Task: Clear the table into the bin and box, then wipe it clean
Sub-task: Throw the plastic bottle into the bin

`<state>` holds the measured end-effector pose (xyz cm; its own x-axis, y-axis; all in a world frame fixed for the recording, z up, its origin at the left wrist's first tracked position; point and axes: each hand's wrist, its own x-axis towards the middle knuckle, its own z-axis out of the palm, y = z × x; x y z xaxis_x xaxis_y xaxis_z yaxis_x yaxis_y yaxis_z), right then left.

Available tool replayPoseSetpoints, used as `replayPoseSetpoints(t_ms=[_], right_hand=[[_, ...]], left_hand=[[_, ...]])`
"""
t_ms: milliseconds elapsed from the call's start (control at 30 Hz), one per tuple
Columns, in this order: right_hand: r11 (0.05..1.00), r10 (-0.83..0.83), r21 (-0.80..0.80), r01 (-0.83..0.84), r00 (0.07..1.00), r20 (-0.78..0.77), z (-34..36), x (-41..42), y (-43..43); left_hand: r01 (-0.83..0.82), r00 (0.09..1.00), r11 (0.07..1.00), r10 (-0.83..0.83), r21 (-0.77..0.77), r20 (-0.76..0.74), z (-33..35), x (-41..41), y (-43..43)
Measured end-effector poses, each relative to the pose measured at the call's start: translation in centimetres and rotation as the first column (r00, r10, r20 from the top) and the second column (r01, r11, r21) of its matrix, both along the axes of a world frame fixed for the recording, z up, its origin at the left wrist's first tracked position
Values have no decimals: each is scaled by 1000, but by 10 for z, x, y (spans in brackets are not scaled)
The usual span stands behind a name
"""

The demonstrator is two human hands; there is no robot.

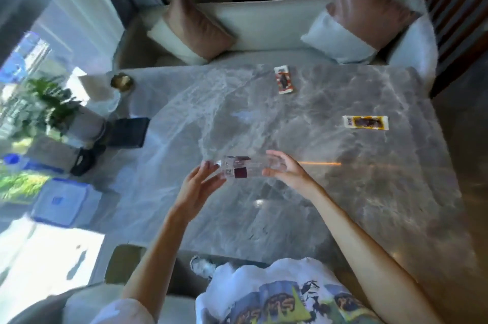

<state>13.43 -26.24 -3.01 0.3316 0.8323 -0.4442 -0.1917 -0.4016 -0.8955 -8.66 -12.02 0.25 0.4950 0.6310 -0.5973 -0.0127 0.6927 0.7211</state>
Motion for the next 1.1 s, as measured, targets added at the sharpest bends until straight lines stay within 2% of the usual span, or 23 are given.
replayPoseSetpoints(t_ms=[133, 233, 333, 500, 667, 933, 1100], right_hand=[[994, 101, 50, -101, 995, 7, 23, -60, 62], [979, 185, 84, -185, 983, 5, 33, -113, 99], [955, 286, 78, -286, 958, 13, 41, -167, 133], [874, 482, 58, -483, 875, 39, 66, -270, 195], [718, 691, 59, -693, 721, 57, 85, -395, 258], [485, 867, 77, -871, 491, 84, 82, -567, 306], [448, 893, 95, -889, 450, -5, 79, -635, 305]], left_hand=[[-297, 954, 949, 300, 109, -10, 5, -74, 16], [-523, 848, 835, 529, 172, 11, 15, -123, 27], [-668, 740, 720, 670, 190, 62, 31, -176, 41], [-809, 580, 560, 811, 179, 81, 35, -287, 64], [-935, 353, 352, 914, 41, 202, 35, -409, 62], [-957, 274, 250, 946, 150, 174, 41, -561, 21], [-979, 190, 173, 968, 112, 166, 32, -612, 1]])
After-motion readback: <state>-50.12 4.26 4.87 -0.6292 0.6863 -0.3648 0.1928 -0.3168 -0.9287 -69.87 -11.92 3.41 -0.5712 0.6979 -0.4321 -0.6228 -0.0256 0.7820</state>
